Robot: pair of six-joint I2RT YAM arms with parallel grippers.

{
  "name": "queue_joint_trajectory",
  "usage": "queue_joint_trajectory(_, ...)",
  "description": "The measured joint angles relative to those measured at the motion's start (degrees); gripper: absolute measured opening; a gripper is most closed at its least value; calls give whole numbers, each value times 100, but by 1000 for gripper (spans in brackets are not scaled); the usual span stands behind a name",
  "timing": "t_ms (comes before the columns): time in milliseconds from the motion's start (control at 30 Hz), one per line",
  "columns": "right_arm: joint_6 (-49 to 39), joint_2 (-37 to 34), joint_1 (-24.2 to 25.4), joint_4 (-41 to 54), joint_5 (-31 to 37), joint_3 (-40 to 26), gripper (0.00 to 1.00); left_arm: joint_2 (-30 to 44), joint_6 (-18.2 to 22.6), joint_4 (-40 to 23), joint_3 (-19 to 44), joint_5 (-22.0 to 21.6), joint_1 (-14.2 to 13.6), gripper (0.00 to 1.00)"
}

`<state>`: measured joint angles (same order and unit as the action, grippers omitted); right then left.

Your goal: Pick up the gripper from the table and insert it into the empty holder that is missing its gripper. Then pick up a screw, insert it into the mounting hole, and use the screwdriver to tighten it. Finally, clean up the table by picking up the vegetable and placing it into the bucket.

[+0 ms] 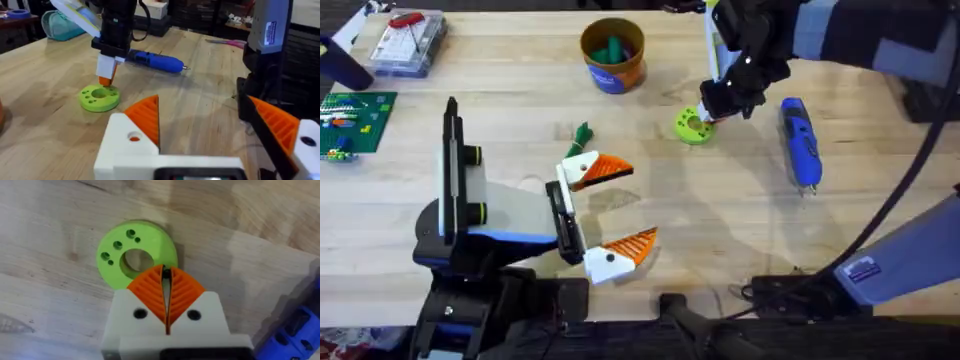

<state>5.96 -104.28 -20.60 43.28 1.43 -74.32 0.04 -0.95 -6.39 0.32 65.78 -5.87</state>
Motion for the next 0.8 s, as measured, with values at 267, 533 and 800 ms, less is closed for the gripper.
queue_joint_trajectory(267, -2, 749, 0, 563, 1, -78, 7, 1, 0, 0, 0, 0, 0, 992)
queue_joint_trajectory(533, -2, 1699, 0, 1645, 0, -878, 7, 1, -1, 0, 0, -2, 0, 992)
queue_joint_trajectory(800, -165, 2141, -135, 2260, 2, -1689, 7, -1, 0, 0, 0, -2, 0, 992)
